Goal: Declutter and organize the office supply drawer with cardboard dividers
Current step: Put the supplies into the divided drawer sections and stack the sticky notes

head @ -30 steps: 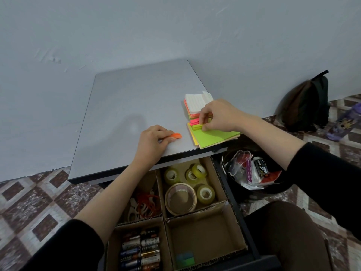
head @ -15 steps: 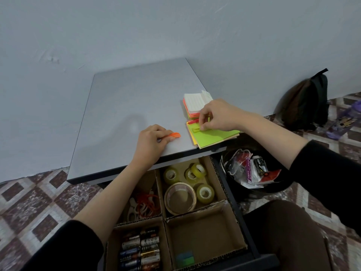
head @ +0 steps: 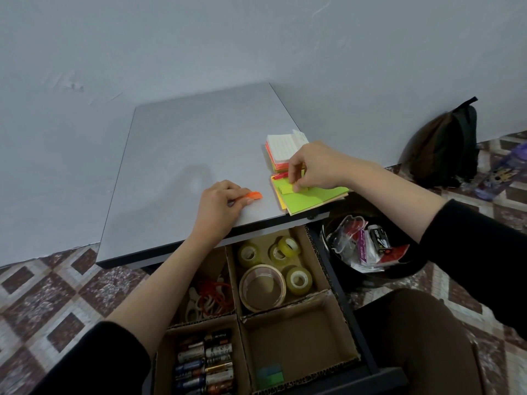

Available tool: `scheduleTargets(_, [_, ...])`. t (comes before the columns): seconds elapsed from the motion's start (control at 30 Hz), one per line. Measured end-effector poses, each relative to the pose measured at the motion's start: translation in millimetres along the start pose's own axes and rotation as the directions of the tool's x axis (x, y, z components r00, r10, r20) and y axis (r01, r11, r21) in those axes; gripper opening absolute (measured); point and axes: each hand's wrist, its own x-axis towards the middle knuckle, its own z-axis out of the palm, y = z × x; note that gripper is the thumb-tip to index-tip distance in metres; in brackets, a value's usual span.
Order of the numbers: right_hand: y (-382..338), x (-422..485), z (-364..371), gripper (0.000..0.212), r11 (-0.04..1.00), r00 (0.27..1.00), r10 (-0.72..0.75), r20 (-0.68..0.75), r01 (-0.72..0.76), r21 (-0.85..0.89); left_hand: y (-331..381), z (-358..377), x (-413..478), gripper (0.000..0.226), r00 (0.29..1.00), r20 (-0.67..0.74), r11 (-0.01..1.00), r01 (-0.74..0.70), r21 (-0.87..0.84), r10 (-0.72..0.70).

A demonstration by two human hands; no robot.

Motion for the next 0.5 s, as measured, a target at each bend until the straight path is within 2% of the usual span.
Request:
scheduleTargets(0.17, [-4.3,-0.7,-0.5,0.021,0.999,0.998,0.038,0.043,-0.037,-0.016,0.8,0.0,0.0,0.021,1.000,0.007,1.000,0.002,-0.006,-0.002])
scheduleTargets(0.3, [-5.7,-1.5,0.4,0.019,0.998,0.996,0.051,0.067,-0.049,-0.037,1.3,-0.1,-0.2,0.022,1.000,-0.001,1.000,-0.011,0.002,0.011])
scheduleTargets(0.5, [-5.6,-6.2,5.3,0.014,0.988,1.000,0.001,-0.030,-0.005,-0.153,1.8,-1.0,-0.2,0.021,1.000,-0.005,1.000,-0.024,0.009,0.025])
